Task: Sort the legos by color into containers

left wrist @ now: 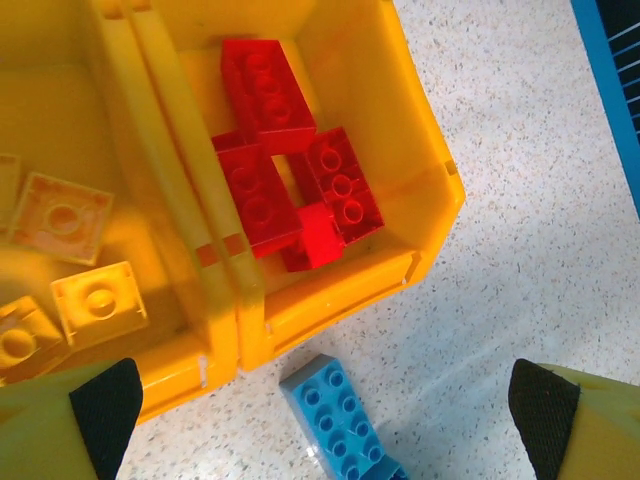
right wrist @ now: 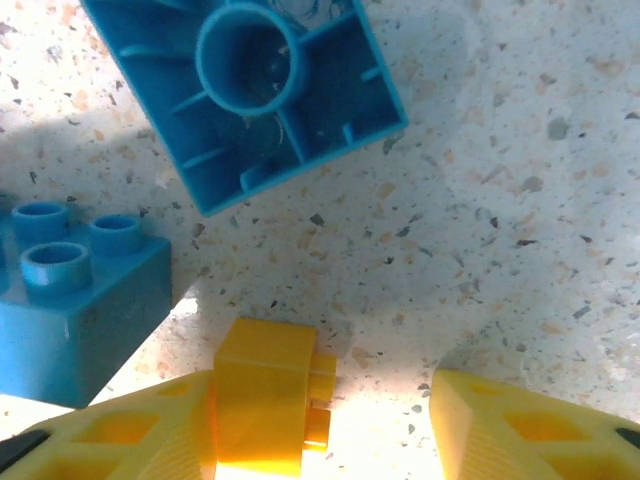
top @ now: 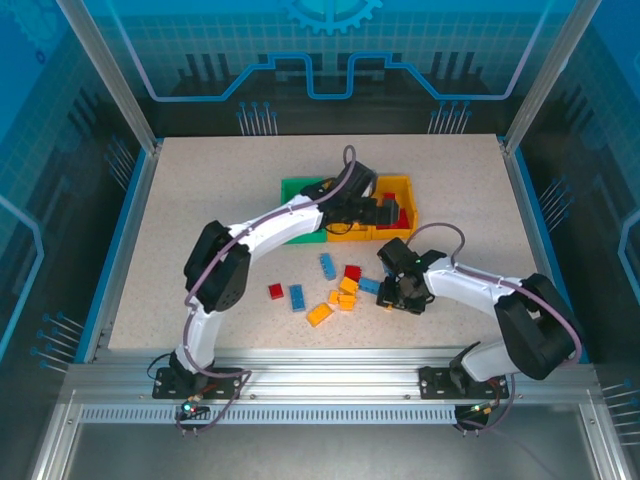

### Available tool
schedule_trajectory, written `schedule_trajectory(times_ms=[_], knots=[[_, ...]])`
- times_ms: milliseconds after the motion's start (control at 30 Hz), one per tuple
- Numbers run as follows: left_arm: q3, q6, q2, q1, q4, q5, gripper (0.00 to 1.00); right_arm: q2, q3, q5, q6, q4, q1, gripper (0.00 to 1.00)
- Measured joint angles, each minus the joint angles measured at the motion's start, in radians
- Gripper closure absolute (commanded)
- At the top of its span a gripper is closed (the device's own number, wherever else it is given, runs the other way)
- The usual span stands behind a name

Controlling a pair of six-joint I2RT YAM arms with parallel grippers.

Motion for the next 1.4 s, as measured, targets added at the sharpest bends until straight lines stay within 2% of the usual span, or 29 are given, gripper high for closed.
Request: schedule_trajectory(times_ms=[133,333,467,533,600,800,1100,1333,1400], knots=[[-0.102,0.0,-0.084,0.008,0.018,-0.021,0.01,0.003,0.019,0.013,-0.009,-0.018,0.002,0.61],[-0.266,0.0,-0.196,0.04,0.029,-0.064,0.01,-0.017,0.063,0.039,-0.026,-0.057,0.002,0.7],[-0.365,-0.001,-0.267,0.083,0.027,-0.087,0.01,-0.028,0.109,0.05,-0.043,-0.075,0.002,0.7],[-0.403,-0.001,-0.302,0.106,0.027,-0.099,0.01,-0.028,0.118,0.054,-0.05,-0.078,0.002,0.61],[-0.435,-0.001,-0.335,0.126,0.027,-0.111,0.01,-0.026,0.117,0.058,-0.058,-0.087,0.005,0.56],[-0.49,0.0,-0.411,0.145,0.026,-0.14,0.01,-0.021,0.105,0.056,-0.063,-0.094,0.016,0.54],[-0.599,-0.017,-0.502,0.152,0.027,-0.167,0.01,0.127,0.105,0.058,-0.079,-0.082,0.049,0.59],[-0.67,-0.019,-0.606,0.171,0.024,-0.201,0.01,0.129,0.109,0.058,-0.084,-0.069,0.062,0.73],[-0.693,-0.019,-0.626,0.178,0.023,-0.205,0.01,0.13,0.111,0.058,-0.083,-0.065,0.068,0.74]])
